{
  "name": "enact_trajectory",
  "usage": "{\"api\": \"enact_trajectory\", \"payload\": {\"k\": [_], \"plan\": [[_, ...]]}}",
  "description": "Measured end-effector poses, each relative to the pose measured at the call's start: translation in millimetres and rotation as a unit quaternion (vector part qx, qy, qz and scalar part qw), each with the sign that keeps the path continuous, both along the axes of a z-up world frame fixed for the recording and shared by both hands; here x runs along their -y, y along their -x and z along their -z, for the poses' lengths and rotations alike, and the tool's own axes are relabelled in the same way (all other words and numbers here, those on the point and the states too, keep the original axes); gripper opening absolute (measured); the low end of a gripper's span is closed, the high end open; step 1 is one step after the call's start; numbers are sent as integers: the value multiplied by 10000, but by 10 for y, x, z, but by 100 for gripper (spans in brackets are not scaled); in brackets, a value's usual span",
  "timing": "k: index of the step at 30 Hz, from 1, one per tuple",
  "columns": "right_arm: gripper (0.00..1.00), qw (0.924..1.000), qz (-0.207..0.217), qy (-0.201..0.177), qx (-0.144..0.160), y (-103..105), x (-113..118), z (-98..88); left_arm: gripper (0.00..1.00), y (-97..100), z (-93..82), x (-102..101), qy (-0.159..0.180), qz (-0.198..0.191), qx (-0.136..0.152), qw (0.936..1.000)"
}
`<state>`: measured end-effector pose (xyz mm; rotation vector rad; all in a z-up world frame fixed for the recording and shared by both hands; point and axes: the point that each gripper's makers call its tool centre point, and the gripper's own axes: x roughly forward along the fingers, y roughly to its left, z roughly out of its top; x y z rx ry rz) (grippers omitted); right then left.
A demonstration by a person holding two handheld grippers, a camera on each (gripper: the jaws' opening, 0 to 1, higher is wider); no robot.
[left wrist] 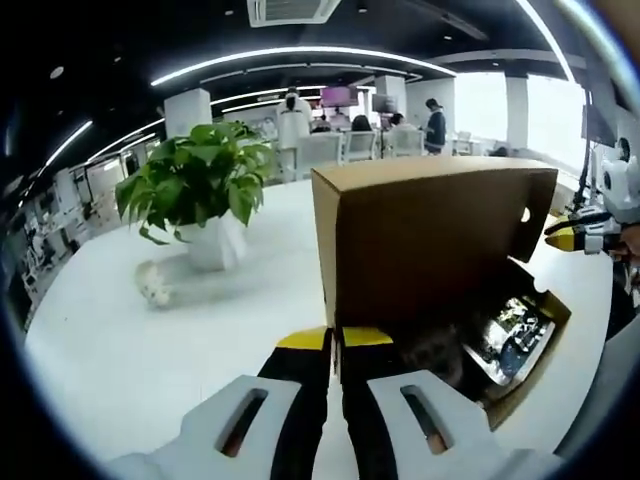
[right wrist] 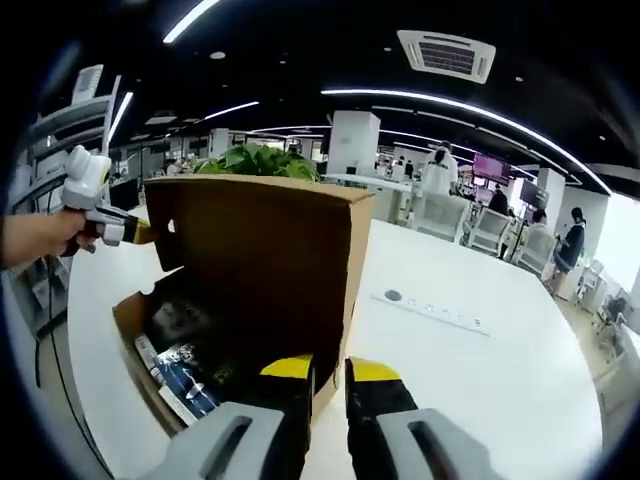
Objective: Operate the shoe box by opening the lid, removing the specified soft item, and placing it in the target area until the item is outside and the box remains undamaged.
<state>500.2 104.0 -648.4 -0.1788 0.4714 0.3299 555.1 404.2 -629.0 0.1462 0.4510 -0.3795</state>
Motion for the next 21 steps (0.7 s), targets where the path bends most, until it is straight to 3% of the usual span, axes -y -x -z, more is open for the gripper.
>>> {"api": "enact_trajectory", "payload": {"k": [10, 21], "plan": [[5, 9998, 37, 132, -127, -33, 67, 211, 2, -19, -13, -1, 1, 28, -12, 10000], [0, 9992, -215, 347, 21, -183, -7, 253, 2, -64, -17, -1, 29, 14, -12, 10000]]}}
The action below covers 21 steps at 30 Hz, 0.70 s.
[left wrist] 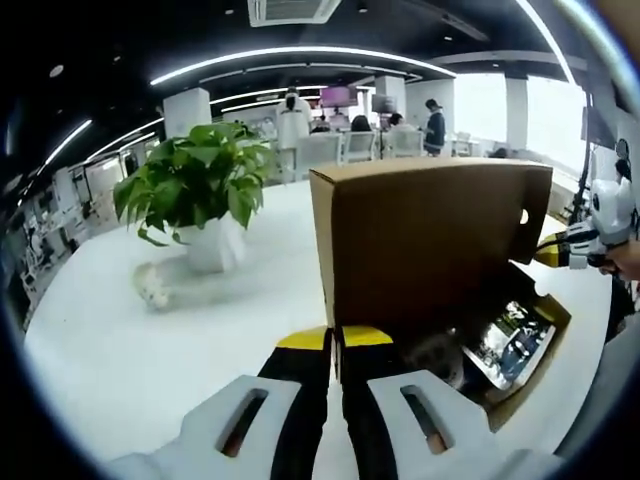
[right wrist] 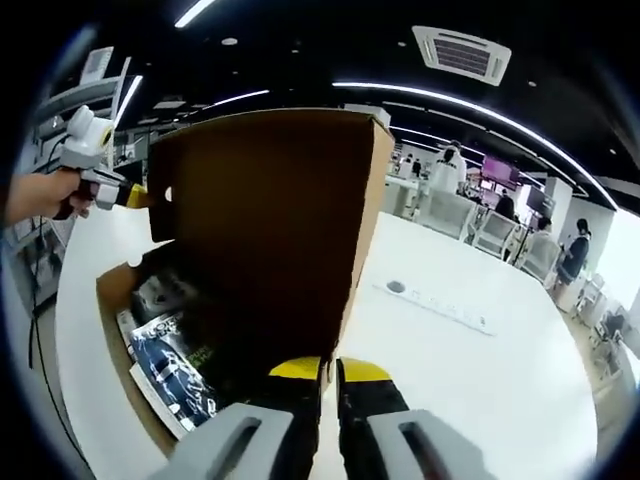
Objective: Operate the shoe box by opening the lid, removing the specified soft item, and placing it in the target area until the item is outside and the box remains undamaged.
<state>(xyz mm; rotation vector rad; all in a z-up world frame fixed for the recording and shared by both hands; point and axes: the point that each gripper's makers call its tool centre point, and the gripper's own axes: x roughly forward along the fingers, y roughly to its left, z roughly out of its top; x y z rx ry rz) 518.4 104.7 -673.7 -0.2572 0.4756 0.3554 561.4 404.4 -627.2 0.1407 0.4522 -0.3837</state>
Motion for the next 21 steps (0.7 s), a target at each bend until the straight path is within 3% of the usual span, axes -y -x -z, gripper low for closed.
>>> {"api": "enact_trajectory", "payload": {"k": [21], "plan": [[0, 10000, -28, -39, -24, -61, 5, -37, 6, -59, -54, -2, 22, 2, 168, 9999]]}}
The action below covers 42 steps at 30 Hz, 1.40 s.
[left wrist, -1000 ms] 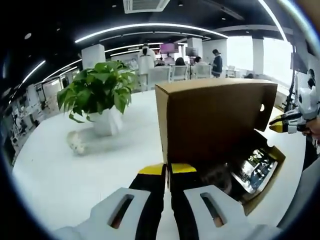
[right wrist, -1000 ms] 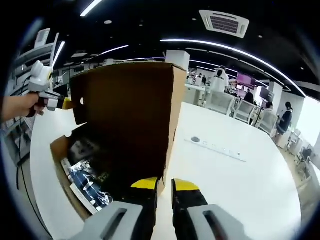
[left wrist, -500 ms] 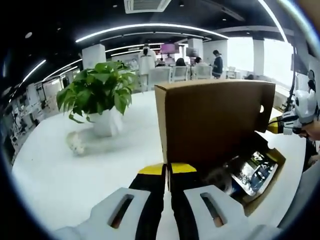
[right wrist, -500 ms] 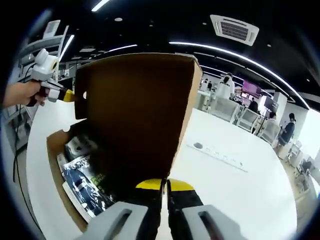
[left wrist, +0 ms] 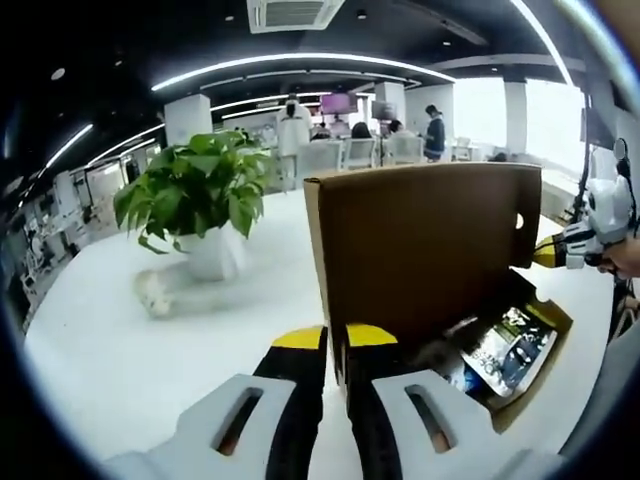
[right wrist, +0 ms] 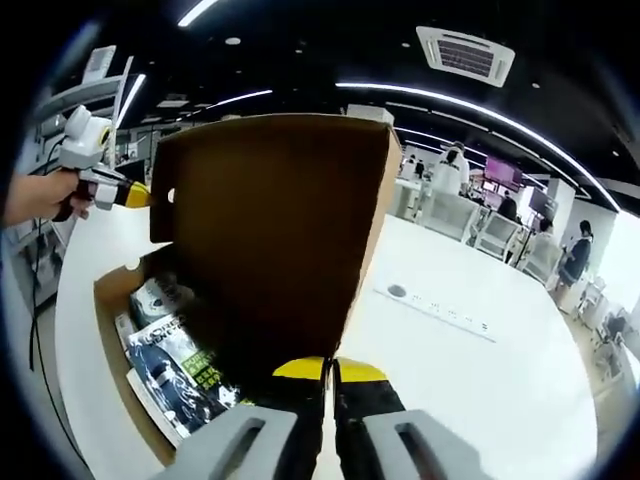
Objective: Operate the shoe box by opening the lid, removing the specified soft item, and placing it in the target area until the item is outside and the box remains undamaged.
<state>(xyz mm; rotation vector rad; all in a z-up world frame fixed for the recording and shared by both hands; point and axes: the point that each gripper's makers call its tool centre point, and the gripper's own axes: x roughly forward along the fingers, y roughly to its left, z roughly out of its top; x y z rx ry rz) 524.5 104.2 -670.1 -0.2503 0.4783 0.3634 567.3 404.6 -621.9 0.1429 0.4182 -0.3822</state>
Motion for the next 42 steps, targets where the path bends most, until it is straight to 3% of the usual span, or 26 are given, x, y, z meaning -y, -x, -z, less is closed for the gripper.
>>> {"api": "enact_trajectory", "payload": {"k": [12, 27, 42], "plan": [[0, 10000, -13, 21, -44, -7, 9, -8, 9, 137, 291, -71, -85, -65, -237, 9997], [0, 9999, 3, 1, -111, 11, 10, -5, 9, 101, 547, -47, -125, -90, -507, 9986], [0, 9999, 7, -53, -144, 10, 16, 3, 1, 94, 615, -9, -202, -50, -592, 9980]]}}
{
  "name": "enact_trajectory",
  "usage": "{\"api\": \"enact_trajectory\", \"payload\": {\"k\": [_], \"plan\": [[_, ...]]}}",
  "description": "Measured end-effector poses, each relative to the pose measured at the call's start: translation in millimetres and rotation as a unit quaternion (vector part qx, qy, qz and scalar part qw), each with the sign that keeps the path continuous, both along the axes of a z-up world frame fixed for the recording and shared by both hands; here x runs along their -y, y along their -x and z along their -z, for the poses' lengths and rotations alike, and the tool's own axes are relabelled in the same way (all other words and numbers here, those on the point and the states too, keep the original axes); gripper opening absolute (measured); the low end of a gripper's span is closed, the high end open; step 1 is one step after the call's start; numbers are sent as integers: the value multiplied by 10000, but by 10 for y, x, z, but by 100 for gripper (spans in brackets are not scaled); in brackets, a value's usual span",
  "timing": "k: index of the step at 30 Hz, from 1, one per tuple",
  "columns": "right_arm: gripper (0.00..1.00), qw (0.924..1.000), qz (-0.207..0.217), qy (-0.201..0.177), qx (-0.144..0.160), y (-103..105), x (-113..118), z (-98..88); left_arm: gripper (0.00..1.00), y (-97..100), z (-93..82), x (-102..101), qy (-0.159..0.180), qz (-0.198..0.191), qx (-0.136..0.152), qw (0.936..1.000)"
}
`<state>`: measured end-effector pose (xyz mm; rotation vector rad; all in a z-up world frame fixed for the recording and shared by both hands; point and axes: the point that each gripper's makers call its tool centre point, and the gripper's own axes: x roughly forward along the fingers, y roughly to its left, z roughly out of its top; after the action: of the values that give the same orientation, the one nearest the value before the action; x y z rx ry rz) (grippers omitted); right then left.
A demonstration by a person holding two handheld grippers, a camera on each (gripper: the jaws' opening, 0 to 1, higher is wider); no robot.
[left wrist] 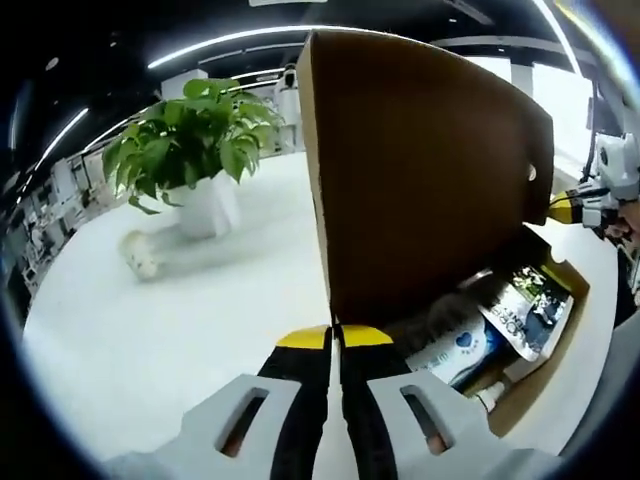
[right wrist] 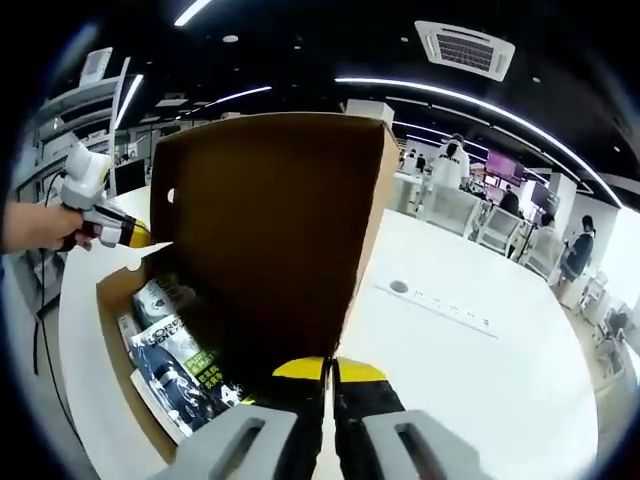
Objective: Operate the shoe box by opening the lid, removing the specified soft item, and placing it in the target area until the item is outside and the box remains undamaged.
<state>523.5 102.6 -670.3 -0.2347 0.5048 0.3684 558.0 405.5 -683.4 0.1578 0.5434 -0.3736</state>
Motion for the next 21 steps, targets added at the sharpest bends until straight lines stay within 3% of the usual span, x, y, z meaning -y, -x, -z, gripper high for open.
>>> {"api": "enact_trajectory", "payload": {"k": [21], "plan": [[0, 10000, 26, -60, -7, -11, -1, -31, 1, 0, -24, -7, -79, 82, -26, 9999]]}}
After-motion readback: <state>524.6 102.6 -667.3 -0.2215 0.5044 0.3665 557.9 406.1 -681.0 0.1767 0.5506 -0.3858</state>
